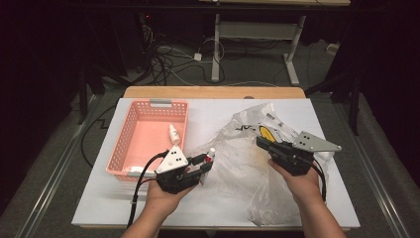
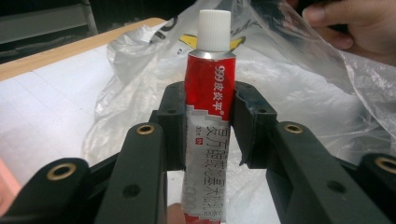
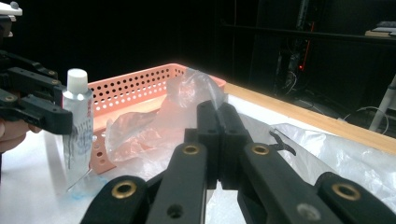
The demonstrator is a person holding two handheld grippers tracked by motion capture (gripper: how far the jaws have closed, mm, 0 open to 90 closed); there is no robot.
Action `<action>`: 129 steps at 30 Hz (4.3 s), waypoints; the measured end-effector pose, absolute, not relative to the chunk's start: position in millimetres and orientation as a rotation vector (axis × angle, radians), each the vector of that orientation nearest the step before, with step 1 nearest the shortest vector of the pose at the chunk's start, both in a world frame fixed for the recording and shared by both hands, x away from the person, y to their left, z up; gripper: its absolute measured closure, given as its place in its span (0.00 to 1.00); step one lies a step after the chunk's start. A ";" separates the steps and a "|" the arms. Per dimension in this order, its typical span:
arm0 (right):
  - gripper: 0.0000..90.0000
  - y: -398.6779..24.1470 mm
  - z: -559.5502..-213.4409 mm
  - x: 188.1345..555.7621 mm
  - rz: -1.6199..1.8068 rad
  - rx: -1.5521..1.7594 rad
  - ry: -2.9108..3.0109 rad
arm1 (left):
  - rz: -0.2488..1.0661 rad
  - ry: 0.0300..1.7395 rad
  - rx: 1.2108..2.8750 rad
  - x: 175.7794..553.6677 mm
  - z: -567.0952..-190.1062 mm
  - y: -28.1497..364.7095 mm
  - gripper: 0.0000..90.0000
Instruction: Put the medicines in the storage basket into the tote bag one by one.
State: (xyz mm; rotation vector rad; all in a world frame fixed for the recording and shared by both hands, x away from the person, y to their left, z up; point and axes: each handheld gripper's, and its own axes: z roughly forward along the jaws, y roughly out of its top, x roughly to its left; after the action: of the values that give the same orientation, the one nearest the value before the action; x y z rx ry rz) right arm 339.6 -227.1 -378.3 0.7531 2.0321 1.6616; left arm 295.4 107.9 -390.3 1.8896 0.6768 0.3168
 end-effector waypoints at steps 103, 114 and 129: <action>1.00 -248.7 -375.9 349.1 1.673 0.827 1.923 | 0.216 0.612 2.065 362.2 -448.5 -52.9 0.48; 1.00 -247.5 -376.3 345.4 1.656 0.827 1.932 | 0.189 0.582 2.051 329.5 -440.4 -15.6 0.35; 1.00 -245.8 -376.1 342.0 1.642 0.816 1.942 | 0.183 0.582 2.030 299.7 -429.3 34.5 0.11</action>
State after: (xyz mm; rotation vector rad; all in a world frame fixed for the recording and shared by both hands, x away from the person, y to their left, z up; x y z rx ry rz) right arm 342.0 -245.8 -376.1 0.8155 1.9423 1.6416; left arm 299.7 34.5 -429.3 2.0298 0.5817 0.1827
